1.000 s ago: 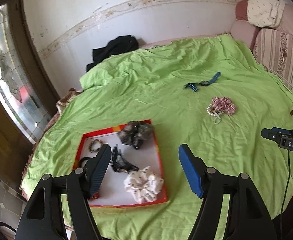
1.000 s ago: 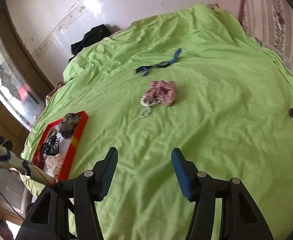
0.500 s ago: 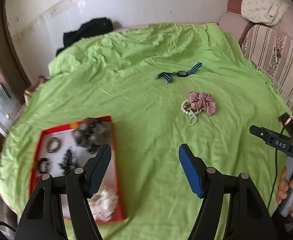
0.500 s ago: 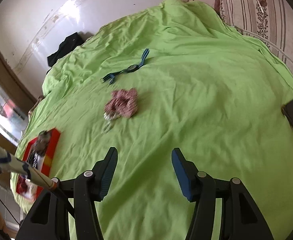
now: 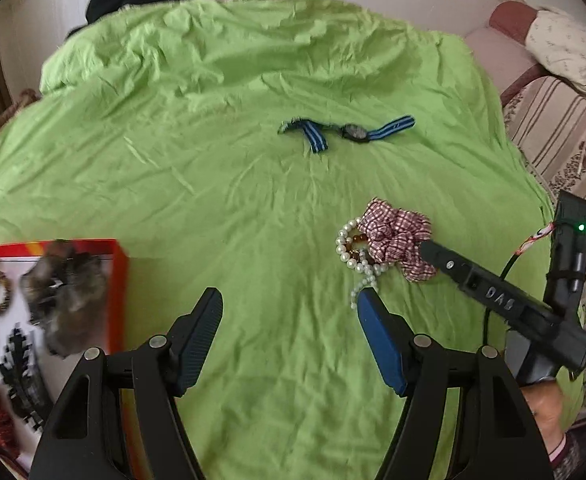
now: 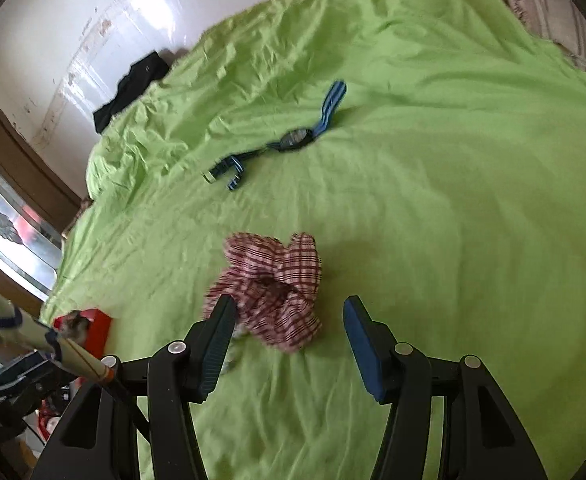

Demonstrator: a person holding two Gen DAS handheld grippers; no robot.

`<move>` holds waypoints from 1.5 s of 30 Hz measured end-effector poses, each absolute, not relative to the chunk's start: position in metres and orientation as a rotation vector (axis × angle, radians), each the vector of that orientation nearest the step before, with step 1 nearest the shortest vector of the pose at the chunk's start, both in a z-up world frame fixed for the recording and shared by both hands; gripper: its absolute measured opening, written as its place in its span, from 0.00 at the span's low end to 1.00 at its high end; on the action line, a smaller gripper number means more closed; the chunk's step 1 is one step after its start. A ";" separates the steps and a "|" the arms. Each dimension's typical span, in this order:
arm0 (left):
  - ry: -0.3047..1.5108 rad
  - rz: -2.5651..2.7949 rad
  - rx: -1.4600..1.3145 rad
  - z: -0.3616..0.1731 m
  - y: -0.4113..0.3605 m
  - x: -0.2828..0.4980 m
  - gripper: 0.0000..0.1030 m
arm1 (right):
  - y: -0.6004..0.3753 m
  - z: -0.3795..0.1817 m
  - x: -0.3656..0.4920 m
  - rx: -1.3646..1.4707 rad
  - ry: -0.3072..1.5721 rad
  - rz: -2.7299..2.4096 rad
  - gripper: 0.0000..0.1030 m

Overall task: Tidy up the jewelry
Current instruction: 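Grasp the pearl bracelet with the left tool while the right tool grasps the pink plaid scrunchie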

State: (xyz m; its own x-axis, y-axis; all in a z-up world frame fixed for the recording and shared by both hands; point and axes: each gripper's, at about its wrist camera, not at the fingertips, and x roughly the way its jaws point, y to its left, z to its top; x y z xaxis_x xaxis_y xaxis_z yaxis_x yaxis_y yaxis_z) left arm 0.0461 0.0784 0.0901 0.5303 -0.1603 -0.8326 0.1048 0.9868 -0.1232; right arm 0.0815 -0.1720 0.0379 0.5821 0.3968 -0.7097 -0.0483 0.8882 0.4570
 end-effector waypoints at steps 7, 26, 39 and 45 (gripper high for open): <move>1.064 -0.189 -0.116 0.060 0.062 0.083 0.67 | -0.211 0.032 0.077 0.482 0.973 0.199 0.04; 1.182 -0.274 -0.109 0.028 0.016 0.153 0.00 | -0.254 0.038 0.062 0.439 0.964 0.150 0.46; 1.100 -0.316 -0.186 0.068 0.049 0.115 0.05 | -0.264 0.036 0.058 0.641 0.932 0.177 0.61; 1.150 -0.335 -0.150 0.030 0.024 0.148 0.28 | -0.258 0.036 0.063 0.614 0.936 0.190 0.61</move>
